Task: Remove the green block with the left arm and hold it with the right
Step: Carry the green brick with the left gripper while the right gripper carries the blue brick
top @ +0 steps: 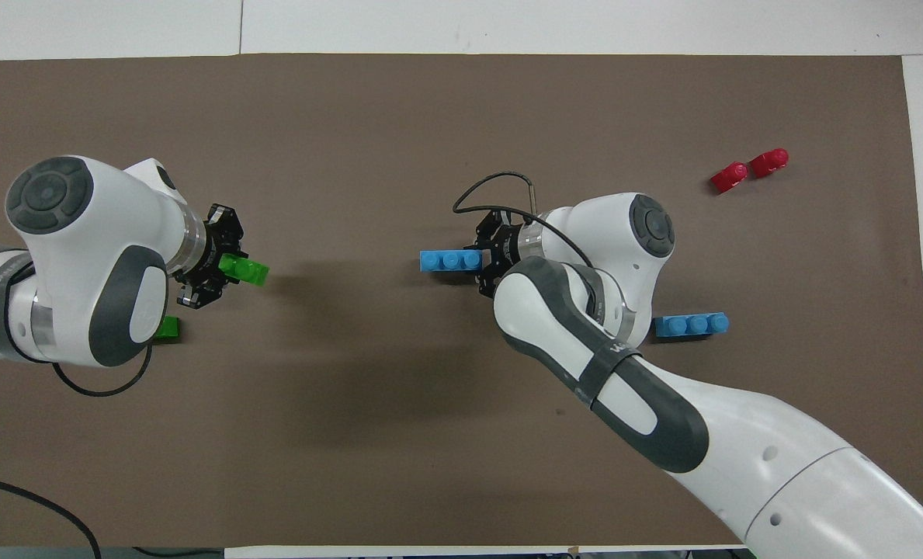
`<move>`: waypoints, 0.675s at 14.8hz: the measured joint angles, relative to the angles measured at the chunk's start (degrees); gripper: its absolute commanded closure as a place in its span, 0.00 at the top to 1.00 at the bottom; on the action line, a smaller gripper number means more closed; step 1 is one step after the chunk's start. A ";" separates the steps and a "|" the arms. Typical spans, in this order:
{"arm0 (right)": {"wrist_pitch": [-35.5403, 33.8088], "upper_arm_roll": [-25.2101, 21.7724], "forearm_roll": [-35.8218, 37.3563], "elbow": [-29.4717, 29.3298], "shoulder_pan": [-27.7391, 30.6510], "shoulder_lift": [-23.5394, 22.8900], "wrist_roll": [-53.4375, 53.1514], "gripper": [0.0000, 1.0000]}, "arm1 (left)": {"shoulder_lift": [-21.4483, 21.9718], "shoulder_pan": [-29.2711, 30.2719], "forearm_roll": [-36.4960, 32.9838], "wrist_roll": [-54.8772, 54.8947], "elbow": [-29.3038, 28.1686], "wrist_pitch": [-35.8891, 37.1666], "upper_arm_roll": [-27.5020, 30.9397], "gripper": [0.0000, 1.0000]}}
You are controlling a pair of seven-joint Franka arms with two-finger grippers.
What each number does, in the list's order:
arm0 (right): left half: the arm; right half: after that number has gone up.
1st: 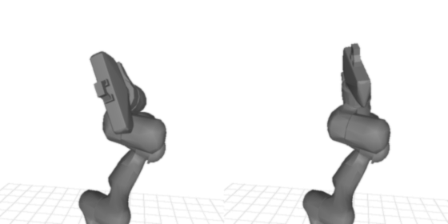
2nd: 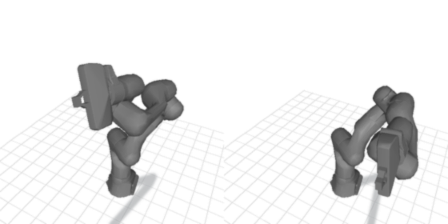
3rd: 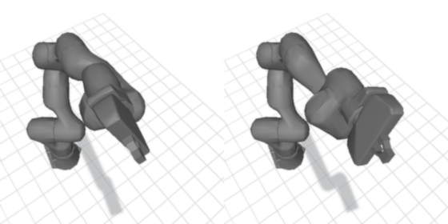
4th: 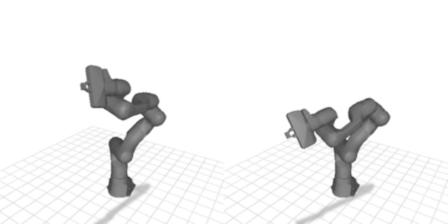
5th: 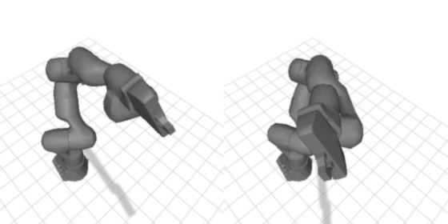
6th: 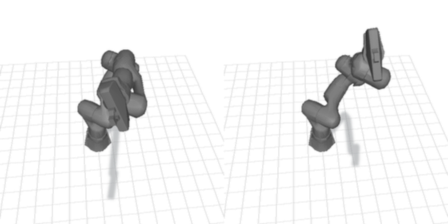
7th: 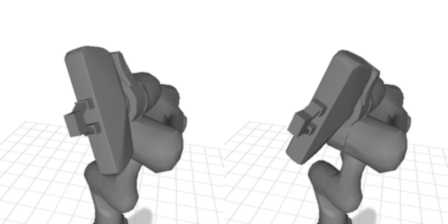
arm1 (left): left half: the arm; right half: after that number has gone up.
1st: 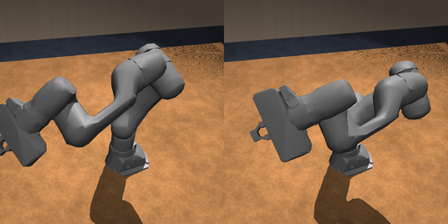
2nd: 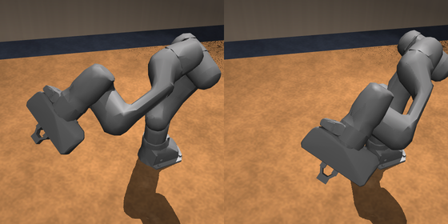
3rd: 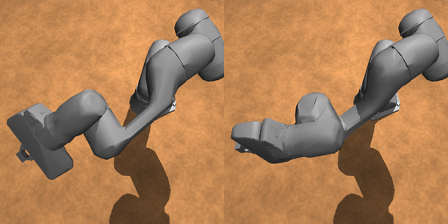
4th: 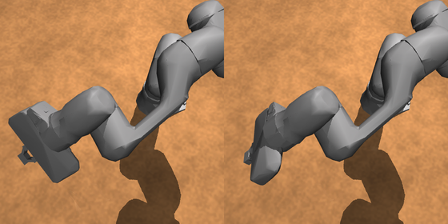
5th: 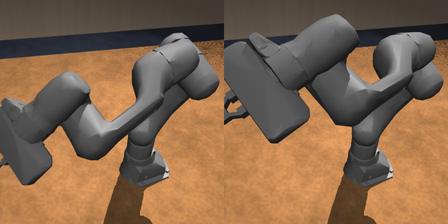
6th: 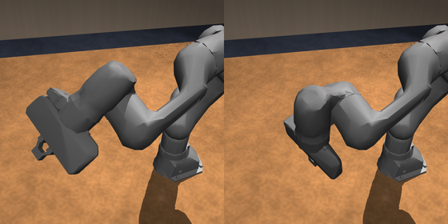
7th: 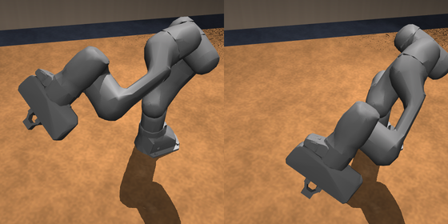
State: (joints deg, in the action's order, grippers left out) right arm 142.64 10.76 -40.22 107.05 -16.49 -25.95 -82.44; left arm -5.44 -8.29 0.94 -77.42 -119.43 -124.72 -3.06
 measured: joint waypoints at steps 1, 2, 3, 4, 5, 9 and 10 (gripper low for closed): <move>-3.10 -0.16 0.17 -1.81 1.67 0.30 0.18 0.00 | 0.58 1.33 0.00 3.61 -2.10 -1.56 0.00 0.00; -6.81 -0.28 1.16 -3.78 3.93 0.70 0.69 0.00 | 0.92 2.71 0.00 7.27 -3.44 -2.47 0.00 0.00; -11.30 -0.36 3.06 -5.97 7.02 1.09 1.42 0.00 | 1.00 4.13 0.01 10.84 -4.18 -2.96 0.00 0.00; -15.72 -0.41 4.96 -7.92 10.49 1.38 2.88 0.00 | 0.97 5.23 0.01 13.77 -4.63 -3.50 0.02 0.00; -19.10 -0.46 6.11 -9.22 13.65 1.52 5.16 0.00 | 0.92 5.90 0.01 15.76 -4.93 -4.20 0.01 0.00; -26.30 -0.62 8.69 -9.97 24.83 1.20 16.44 0.00 | 0.26 7.38 0.01 21.39 -6.57 -7.27 -0.05 0.00; -27.09 -0.62 9.06 -9.78 26.45 1.05 18.06 0.00 | -0.12 7.66 0.01 22.51 -6.92 -7.80 -0.06 0.00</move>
State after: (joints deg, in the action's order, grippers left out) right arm 115.56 10.13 -31.16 97.27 9.97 -24.90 -64.38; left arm -5.56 -0.63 0.95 -54.90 -126.35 -132.52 -3.11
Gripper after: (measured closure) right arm 0.648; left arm 0.643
